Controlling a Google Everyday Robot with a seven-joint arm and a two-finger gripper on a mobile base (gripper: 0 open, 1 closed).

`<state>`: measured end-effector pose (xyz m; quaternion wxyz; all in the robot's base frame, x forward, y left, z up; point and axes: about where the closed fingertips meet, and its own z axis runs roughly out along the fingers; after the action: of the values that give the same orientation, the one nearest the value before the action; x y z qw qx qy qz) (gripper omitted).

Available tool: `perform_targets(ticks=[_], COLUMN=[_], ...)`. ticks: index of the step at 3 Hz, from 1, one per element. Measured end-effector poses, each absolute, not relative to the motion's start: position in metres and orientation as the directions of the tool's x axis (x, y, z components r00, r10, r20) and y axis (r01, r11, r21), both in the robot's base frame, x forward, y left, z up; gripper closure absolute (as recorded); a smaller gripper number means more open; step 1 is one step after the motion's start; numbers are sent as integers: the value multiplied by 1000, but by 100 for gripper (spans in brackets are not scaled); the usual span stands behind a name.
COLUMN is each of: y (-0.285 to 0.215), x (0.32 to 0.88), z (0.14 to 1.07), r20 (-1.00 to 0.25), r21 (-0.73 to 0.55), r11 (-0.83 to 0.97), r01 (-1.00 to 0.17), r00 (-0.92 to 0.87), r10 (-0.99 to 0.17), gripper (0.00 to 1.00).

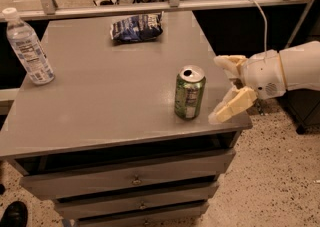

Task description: Knock green can over

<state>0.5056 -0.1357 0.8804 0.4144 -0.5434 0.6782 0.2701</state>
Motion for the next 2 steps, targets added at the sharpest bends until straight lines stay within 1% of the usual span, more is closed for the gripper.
perform_targets(ticks=[1, 2], y=[-107, -73], x=[517, 530], z=[875, 874], r20=[-907, -938], r21=[-63, -54], r11=[243, 213], r01=[-968, -976], r00=[-46, -23], r10=[-418, -346], gripper=[0, 0])
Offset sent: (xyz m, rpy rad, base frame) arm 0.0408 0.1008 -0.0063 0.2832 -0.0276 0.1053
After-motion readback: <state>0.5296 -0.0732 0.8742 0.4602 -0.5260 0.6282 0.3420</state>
